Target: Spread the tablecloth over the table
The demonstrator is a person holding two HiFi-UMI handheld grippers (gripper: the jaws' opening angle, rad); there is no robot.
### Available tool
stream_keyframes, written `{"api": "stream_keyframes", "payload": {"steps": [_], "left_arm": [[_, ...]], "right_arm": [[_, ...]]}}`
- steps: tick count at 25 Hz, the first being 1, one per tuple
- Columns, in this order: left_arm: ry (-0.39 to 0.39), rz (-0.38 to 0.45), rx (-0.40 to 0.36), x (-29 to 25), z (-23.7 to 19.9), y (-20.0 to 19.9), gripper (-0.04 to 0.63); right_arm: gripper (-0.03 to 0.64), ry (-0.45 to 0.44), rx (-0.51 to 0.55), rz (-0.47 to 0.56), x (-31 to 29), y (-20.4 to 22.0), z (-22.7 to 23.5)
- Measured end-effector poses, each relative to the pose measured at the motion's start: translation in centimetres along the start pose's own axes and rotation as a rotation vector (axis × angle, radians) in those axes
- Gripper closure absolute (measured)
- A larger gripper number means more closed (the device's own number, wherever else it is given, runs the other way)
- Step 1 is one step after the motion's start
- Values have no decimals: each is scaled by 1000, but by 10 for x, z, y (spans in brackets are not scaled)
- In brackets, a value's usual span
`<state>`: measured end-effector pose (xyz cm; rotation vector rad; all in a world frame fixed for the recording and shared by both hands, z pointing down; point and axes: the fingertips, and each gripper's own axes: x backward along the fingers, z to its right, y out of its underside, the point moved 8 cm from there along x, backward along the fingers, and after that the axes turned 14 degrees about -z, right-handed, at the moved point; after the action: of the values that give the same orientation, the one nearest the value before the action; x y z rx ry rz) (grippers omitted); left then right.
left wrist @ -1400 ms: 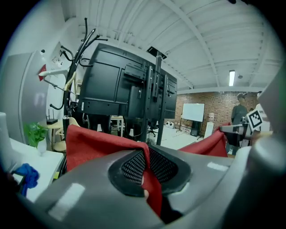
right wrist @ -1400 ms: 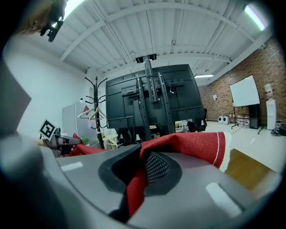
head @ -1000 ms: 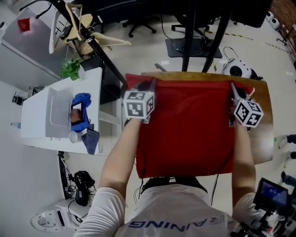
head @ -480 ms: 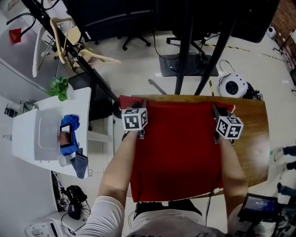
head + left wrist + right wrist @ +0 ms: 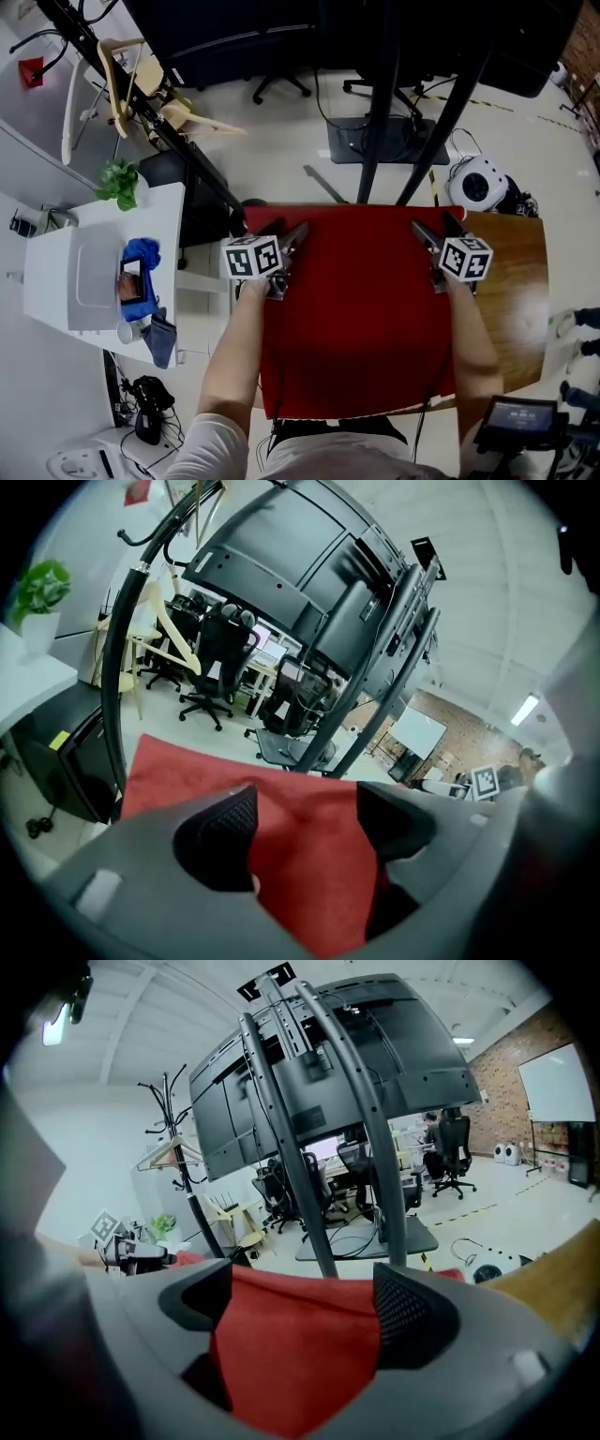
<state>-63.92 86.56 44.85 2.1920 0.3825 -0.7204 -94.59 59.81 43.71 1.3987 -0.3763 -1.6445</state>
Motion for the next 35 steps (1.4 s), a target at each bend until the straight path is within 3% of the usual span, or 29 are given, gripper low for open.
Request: {"api": "stream_keyframes", "payload": {"steps": [3, 4, 5, 7, 8, 10, 14, 25, 29, 35], "left_arm": [[-29, 18, -46, 14, 8, 2, 254], [-64, 33, -79, 22, 14, 4, 258], [-113, 57, -118, 31, 21, 5, 309], [-224, 119, -207, 51, 40, 11, 483], [-262, 148, -251, 61, 51, 14, 579], [-284, 195, -314, 82, 74, 21, 588], [-309, 287, -352, 137, 118, 41, 589], [-329, 455, -328, 294, 192, 69, 589], [-343, 487, -323, 320, 209, 82, 589], [-307, 469, -287, 317, 213, 101, 589]], "right_arm": [[160, 15, 51, 22, 12, -5, -8], [199, 40, 94, 44, 19, -5, -15], [273, 74, 147, 71, 30, -6, -24], [536, 137, 245, 138, 54, -6, -44], [609, 148, 276, 171, 66, -5, -54], [611, 143, 313, 222, 89, -3, -76], [611, 160, 352, 291, 144, 2, -123], [612, 194, 344, 373, 270, 17, -212], [612, 214, 346, 392, 301, 24, -231], [612, 222, 350, 405, 316, 34, -241]]}}
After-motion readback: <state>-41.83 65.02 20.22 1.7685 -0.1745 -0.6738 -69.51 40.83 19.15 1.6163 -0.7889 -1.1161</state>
